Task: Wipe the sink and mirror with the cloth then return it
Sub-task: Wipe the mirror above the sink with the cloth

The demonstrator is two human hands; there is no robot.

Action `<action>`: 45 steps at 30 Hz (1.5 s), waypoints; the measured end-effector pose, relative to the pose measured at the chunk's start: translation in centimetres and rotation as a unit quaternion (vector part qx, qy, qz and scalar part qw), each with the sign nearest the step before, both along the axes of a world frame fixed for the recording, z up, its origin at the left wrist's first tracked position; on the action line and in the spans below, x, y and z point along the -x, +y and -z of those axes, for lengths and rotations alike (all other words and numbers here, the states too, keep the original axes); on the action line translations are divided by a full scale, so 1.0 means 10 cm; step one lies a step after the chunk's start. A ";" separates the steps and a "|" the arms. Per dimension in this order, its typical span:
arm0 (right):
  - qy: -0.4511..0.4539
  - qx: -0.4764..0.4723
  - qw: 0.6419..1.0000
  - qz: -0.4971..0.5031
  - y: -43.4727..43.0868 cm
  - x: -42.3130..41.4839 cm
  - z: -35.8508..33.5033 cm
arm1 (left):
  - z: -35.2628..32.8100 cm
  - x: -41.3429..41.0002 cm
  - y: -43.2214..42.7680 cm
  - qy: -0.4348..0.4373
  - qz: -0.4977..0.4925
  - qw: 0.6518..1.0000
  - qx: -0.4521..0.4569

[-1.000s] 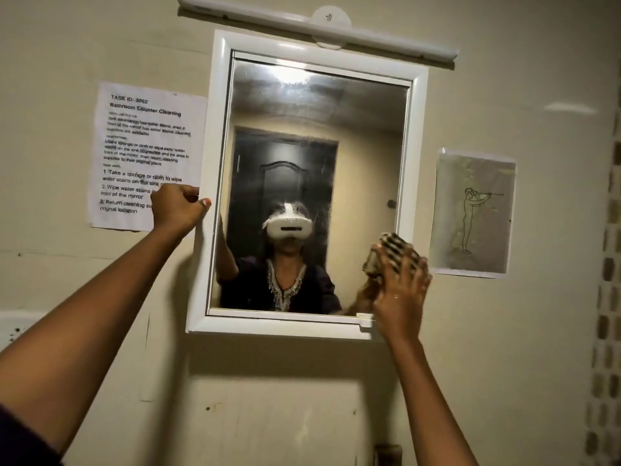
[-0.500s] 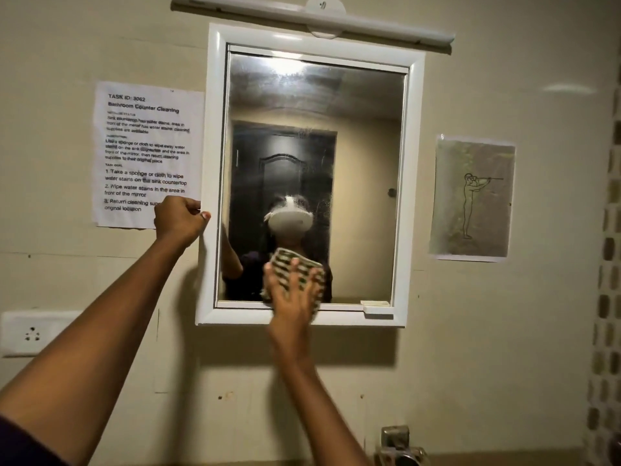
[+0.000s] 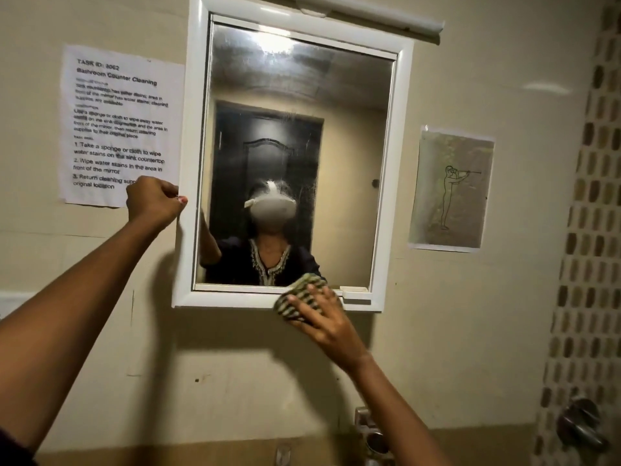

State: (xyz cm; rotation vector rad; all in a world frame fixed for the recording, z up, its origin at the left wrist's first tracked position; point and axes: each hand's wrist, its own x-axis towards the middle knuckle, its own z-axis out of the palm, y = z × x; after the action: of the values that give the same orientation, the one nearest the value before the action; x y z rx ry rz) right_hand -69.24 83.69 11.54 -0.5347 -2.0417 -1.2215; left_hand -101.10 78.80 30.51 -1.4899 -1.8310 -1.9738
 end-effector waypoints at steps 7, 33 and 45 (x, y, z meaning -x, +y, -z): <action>-0.071 0.038 0.994 0.067 0.01 -1.03 0.08 | 0.00 0.05 0.05 0.015 -0.010 1.000 0.004; 0.368 0.284 0.868 0.173 -0.29 -0.66 0.39 | 0.38 -0.30 -0.17 0.053 -0.063 0.996 -0.034; 0.311 0.332 0.884 0.108 -1.24 -0.01 0.58 | 2.21 -1.78 -0.72 -0.203 0.531 0.776 0.273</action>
State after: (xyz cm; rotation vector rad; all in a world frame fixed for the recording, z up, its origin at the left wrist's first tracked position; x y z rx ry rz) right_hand -69.14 71.28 5.77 -1.3159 -1.8011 -0.3190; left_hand -83.26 71.63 8.40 -3.0146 -2.0429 -2.3825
